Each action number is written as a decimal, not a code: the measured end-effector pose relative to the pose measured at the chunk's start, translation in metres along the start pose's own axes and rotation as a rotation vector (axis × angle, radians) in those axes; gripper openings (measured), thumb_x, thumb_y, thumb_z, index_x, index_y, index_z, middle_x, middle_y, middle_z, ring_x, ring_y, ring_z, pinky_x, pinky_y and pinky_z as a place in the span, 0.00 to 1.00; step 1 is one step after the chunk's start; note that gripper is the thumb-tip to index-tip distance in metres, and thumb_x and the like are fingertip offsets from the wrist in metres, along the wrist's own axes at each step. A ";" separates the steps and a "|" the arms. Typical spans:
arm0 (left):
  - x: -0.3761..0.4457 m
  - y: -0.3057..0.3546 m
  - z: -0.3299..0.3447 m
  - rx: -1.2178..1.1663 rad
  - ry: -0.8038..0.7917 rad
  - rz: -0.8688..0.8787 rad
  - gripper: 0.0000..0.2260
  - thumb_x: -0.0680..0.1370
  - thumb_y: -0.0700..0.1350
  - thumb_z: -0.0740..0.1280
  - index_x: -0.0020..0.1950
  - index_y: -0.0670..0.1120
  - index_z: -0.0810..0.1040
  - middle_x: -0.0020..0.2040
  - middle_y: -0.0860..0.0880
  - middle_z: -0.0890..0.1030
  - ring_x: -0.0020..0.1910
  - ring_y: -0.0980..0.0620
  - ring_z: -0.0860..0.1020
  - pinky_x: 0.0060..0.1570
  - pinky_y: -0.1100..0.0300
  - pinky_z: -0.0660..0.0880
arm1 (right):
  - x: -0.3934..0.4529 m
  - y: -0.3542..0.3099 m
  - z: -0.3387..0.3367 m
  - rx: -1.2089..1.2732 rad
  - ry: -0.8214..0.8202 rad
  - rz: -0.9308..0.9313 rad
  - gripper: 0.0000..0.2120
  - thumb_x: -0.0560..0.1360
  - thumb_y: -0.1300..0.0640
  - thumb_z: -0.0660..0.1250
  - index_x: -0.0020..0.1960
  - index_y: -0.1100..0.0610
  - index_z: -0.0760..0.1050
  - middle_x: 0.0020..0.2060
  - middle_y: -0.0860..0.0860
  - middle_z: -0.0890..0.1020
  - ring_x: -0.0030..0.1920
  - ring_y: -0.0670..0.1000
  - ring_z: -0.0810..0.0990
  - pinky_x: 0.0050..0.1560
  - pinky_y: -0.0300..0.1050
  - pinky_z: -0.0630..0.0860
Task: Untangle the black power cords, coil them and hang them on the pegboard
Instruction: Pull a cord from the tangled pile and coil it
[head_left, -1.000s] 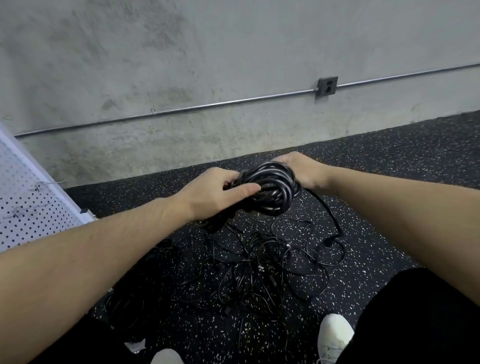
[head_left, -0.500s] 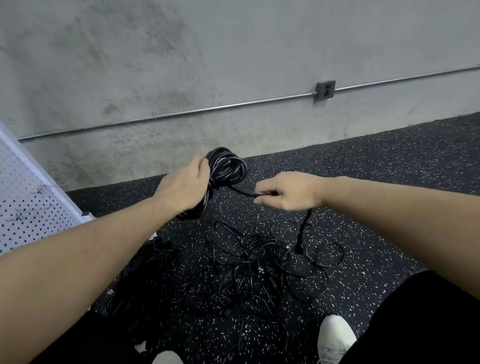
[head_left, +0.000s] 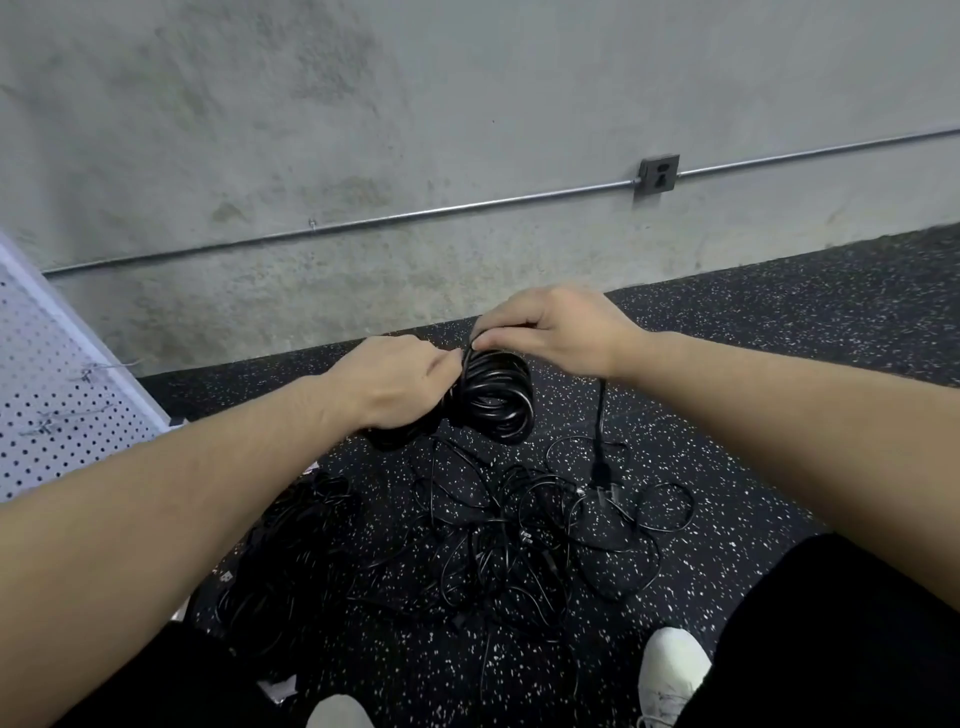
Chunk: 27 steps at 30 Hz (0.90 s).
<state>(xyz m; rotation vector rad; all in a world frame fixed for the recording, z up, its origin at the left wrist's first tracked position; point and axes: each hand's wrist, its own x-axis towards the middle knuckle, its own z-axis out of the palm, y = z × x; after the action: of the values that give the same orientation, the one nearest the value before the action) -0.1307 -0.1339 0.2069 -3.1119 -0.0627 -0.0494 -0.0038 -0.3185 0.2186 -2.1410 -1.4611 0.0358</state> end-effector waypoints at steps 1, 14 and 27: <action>-0.002 -0.003 -0.001 -0.031 0.004 0.054 0.25 0.80 0.59 0.42 0.43 0.46 0.72 0.43 0.46 0.79 0.46 0.42 0.77 0.44 0.53 0.64 | 0.000 0.000 -0.001 0.026 -0.003 0.013 0.13 0.77 0.36 0.66 0.57 0.37 0.83 0.52 0.32 0.82 0.56 0.37 0.79 0.63 0.43 0.75; -0.012 0.014 0.010 -0.998 0.240 0.051 0.11 0.80 0.59 0.63 0.45 0.54 0.76 0.33 0.60 0.82 0.32 0.61 0.80 0.35 0.70 0.72 | -0.016 0.031 0.005 0.315 -0.285 0.283 0.18 0.82 0.52 0.65 0.34 0.52 0.76 0.27 0.48 0.74 0.27 0.47 0.70 0.32 0.39 0.71; 0.002 0.010 0.019 -1.282 0.131 -0.391 0.26 0.60 0.67 0.79 0.53 0.56 0.83 0.49 0.53 0.87 0.52 0.49 0.85 0.60 0.50 0.78 | -0.014 0.016 0.019 0.057 -0.638 0.235 0.29 0.82 0.55 0.66 0.80 0.46 0.61 0.42 0.52 0.83 0.32 0.47 0.74 0.33 0.44 0.78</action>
<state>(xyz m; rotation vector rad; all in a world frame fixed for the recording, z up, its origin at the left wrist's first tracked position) -0.1281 -0.1438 0.1873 -4.2452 -1.0087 -0.4725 -0.0020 -0.3272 0.1911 -2.3556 -1.4844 0.9065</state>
